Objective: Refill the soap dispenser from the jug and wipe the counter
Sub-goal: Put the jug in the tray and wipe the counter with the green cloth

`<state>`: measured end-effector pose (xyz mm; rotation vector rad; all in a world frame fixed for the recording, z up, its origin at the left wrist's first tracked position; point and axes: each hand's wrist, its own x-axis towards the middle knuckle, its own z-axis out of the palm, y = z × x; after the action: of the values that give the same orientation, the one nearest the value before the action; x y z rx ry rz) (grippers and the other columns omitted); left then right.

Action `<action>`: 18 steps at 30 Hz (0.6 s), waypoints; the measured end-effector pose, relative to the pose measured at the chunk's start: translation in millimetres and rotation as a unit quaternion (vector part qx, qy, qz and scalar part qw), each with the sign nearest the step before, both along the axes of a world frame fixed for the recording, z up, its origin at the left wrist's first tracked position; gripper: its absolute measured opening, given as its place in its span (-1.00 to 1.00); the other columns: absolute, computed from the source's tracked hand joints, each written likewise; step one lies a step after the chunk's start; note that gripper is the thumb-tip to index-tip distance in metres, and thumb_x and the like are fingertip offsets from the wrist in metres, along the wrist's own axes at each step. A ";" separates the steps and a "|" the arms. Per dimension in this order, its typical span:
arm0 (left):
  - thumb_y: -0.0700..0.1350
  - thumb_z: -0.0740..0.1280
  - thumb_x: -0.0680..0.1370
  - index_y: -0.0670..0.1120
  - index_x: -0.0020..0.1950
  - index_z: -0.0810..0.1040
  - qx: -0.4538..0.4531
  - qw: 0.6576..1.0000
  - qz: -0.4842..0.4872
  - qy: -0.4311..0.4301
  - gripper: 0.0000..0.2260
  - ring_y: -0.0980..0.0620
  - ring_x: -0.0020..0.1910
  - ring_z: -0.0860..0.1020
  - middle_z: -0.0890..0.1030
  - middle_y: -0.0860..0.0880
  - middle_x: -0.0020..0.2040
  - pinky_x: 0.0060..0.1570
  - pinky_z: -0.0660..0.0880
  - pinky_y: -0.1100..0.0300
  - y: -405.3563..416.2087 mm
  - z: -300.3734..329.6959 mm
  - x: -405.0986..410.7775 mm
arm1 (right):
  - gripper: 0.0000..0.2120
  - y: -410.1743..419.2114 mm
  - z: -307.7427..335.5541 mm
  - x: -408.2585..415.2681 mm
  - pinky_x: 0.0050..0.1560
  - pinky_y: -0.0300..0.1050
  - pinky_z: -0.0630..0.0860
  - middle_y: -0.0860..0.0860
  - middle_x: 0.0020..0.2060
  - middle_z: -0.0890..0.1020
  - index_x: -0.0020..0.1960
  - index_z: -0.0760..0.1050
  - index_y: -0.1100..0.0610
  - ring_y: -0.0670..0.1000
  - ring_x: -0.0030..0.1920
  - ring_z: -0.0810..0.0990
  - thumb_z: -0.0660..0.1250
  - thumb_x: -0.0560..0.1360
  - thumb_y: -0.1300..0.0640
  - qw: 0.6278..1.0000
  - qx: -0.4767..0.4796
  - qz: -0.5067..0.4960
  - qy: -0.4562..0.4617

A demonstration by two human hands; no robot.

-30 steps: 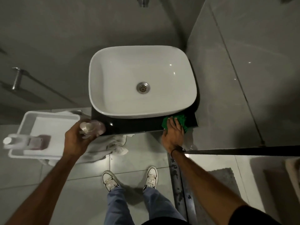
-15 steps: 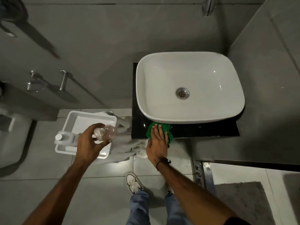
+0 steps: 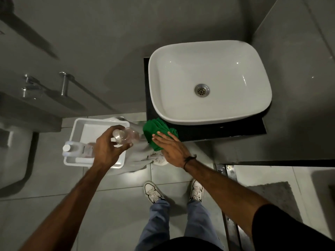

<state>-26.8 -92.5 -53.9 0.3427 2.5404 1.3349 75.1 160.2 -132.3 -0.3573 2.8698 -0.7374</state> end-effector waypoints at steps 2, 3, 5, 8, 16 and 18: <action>-0.16 0.69 0.26 0.05 0.19 0.58 0.009 1.000 -0.007 -0.011 -0.44 0.07 0.01 0.66 0.67 0.08 0.09 -0.11 0.66 0.21 14.1 -1.0 2.2 | -0.36 25.6 2.1 16.8 0.61 0.00 -0.05 -0.06 0.58 0.25 0.57 0.25 0.07 -0.04 0.61 0.10 0.24 0.51 0.28 1.000 0.006 -0.010 -0.001; -0.15 0.69 0.26 0.07 0.18 0.58 0.013 1.000 -0.011 -0.016 -0.44 0.08 0.00 0.66 0.67 0.11 0.09 -0.11 0.67 0.21 22.0 -1.9 3.7 | -0.36 40.3 3.6 25.2 0.61 0.01 -0.04 -0.06 0.57 0.26 0.57 0.25 0.07 -0.04 0.61 0.10 0.24 0.51 0.29 1.000 0.010 -0.018 -0.003; -0.14 0.69 0.26 0.11 0.18 0.58 0.013 1.000 -0.024 -0.016 -0.44 0.08 -0.01 0.66 0.67 0.13 0.07 -0.10 0.68 0.14 38.4 -4.3 7.2 | -0.35 73.6 7.0 42.2 0.61 0.02 -0.05 -0.05 0.58 0.26 0.57 0.24 0.08 -0.03 0.61 0.10 0.23 0.50 0.30 0.999 0.021 -0.036 -0.011; -0.16 0.69 0.26 0.03 0.18 0.58 -0.016 0.999 -0.049 -0.008 -0.45 -0.05 0.00 0.66 0.68 0.03 0.07 -0.03 0.65 -0.07 64.1 -9.6 9.5 | -0.30 131.5 12.1 69.5 0.60 -0.02 -0.10 -0.08 0.59 0.20 0.59 0.19 0.06 -0.04 0.62 0.06 0.23 0.48 0.31 0.996 0.052 -0.067 -0.035; -0.22 0.70 0.23 -0.03 0.13 0.61 -0.091 0.994 -0.062 0.005 -0.47 -0.13 -0.04 0.65 0.70 -0.05 0.01 -0.03 0.61 -0.03 107.4 -18.9 10.3 | -0.41 250.2 32.9 117.5 0.59 0.09 0.06 0.05 0.57 0.26 0.56 0.25 0.17 0.06 0.60 0.15 0.25 0.55 0.33 0.973 0.086 -0.205 -0.068; -0.22 0.69 0.23 -0.02 0.13 0.61 -0.097 0.994 -0.047 0.001 -0.47 -0.12 -0.03 0.66 0.71 -0.06 0.01 -0.01 0.61 -0.04 109.3 -20.7 10.4 | -0.42 269.6 37.2 121.6 0.60 0.09 0.05 0.04 0.59 0.22 0.58 0.20 0.18 0.05 0.61 0.11 0.21 0.58 0.30 0.960 0.106 -0.246 -0.085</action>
<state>-16.4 16.9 -74.6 0.4195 2.5925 1.0450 196.7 429.8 -95.1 0.4427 2.8488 -0.4838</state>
